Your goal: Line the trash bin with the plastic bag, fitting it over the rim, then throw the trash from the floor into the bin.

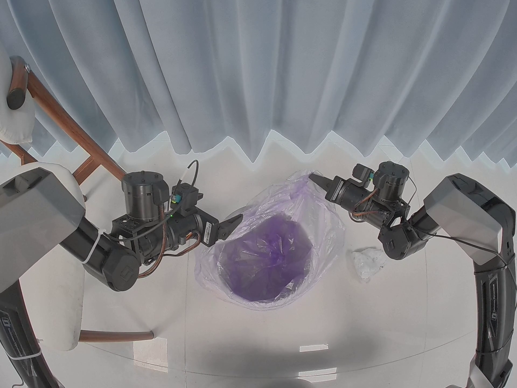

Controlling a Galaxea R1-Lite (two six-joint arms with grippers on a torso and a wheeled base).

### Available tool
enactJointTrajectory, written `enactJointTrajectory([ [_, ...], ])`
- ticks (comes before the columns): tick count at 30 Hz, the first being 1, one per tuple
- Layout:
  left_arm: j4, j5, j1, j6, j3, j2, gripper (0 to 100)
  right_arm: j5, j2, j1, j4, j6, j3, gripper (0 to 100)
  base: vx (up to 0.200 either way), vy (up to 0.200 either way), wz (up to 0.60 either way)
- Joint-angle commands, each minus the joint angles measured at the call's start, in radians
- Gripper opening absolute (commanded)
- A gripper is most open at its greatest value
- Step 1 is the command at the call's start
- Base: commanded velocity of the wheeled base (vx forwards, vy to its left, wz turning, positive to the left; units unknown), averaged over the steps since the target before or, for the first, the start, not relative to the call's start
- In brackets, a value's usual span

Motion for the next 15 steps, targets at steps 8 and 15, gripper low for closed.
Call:
enactJointTrajectory([
  [8, -0.003, -0.073, -0.032, 0.014, -0.02, 0.012, 100, -0.032, -0.028, -0.001, -0.003, 0.039, 0.009, 100, 0.0, 0.0, 0.0],
  [15, -0.003, -0.094, -0.044, 0.094, -0.006, 0.004, 100, -0.046, -0.019, 0.001, -0.005, 0.039, 0.012, 100, 0.0, 0.0, 0.0],
])
